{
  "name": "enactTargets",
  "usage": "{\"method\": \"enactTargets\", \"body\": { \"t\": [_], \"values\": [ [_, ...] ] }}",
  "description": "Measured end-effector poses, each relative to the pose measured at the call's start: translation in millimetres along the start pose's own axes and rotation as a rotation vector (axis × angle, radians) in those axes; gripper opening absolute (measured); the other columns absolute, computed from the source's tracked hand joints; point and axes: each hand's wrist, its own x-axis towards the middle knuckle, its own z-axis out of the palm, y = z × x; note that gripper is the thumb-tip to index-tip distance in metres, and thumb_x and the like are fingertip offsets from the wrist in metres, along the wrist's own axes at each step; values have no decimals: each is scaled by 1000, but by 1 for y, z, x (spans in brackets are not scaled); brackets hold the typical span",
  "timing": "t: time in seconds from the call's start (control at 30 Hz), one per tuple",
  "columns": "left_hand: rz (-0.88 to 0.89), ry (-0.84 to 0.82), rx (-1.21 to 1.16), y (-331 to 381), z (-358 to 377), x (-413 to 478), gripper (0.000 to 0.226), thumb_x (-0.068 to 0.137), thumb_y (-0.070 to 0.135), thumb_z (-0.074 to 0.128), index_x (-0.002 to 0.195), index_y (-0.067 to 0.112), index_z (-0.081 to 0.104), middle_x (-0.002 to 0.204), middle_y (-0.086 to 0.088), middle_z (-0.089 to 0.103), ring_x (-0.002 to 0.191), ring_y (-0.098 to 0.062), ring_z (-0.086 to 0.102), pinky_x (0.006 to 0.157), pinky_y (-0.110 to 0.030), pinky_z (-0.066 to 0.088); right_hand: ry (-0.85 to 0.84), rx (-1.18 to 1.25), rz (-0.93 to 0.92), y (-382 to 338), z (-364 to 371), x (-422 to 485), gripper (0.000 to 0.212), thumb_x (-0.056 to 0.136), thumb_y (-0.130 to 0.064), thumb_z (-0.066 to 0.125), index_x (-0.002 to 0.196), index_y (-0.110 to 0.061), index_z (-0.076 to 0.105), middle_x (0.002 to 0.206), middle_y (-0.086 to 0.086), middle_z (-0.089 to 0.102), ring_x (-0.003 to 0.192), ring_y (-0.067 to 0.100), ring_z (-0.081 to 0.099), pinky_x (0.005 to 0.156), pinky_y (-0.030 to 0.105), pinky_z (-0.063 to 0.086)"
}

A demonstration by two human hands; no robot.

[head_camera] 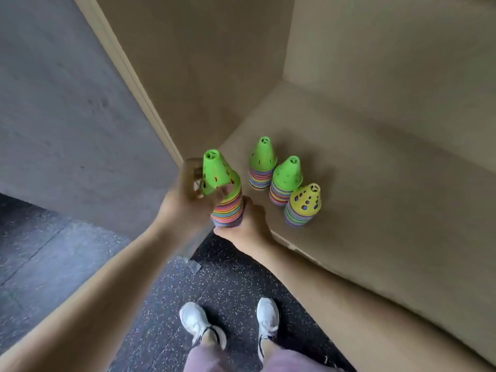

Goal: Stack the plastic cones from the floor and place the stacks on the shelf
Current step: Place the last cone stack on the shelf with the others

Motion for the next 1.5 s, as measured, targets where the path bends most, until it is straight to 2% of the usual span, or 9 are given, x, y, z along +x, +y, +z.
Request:
{"method": "enactTargets", "body": {
  "t": [0.13,0.23,0.37,0.47,0.77,0.97,1.2,1.37,1.5],
  "values": [
    [86,-6,111,-24,-4,65,49,85,28,86,122,16,58,125,-4,59,101,6,59,89,-19,52,127,14,65,6,37,53,41,56,-43,81,84,-19,62,75,-4,70,73,17,69,69,34,55],
    [126,-85,158,-32,-7,109,54,83,30,85,126,8,60,122,-8,64,99,0,63,82,-13,52,213,-28,83,14,61,93,30,57,-39,72,73,-17,58,68,-2,64,69,21,65,64,38,53],
    [165,-106,196,-53,-11,154,62,74,52,77,124,20,61,124,-6,62,114,-13,66,98,-43,57,365,-70,102,8,87,132,25,58,-20,73,76,-14,58,75,6,59,77,30,58,75,37,44],
    [182,-88,210,-58,-11,175,50,77,53,79,117,33,56,122,-6,63,118,-23,66,98,-52,56,437,-54,161,0,101,156,37,62,-22,79,93,-14,60,87,8,61,87,32,59,82,37,42],
    [219,-147,372,-64,4,208,53,80,42,82,112,9,55,119,-17,54,107,-35,61,92,-46,54,464,90,330,9,114,182,59,72,-27,79,123,-12,54,113,13,65,106,36,62,89,45,52],
    [227,-130,331,-78,-2,193,71,81,37,81,138,6,51,134,-18,54,123,-35,58,102,-54,51,339,97,200,10,93,134,75,80,-27,77,144,-6,43,140,18,51,131,32,45,114,36,33],
    [389,76,265,-71,32,96,37,88,17,66,122,7,56,121,-15,52,112,-37,54,98,-53,48,347,125,50,9,11,29,30,85,-46,65,92,-16,65,87,-2,67,83,13,63,77,35,53],
    [651,-196,209,-35,93,37,24,91,17,63,113,7,61,112,-11,58,105,-29,56,94,-38,48,415,-7,12,37,-68,-37,39,82,-39,75,64,-23,45,60,-7,47,59,9,46,57,26,37],
    [680,-326,282,-17,139,25,55,88,30,73,136,9,58,135,-12,55,126,-34,54,107,-42,46,451,-124,45,82,-101,-64,43,71,-35,84,74,-20,44,70,-6,44,66,14,42,61,28,36]
  ]
}}
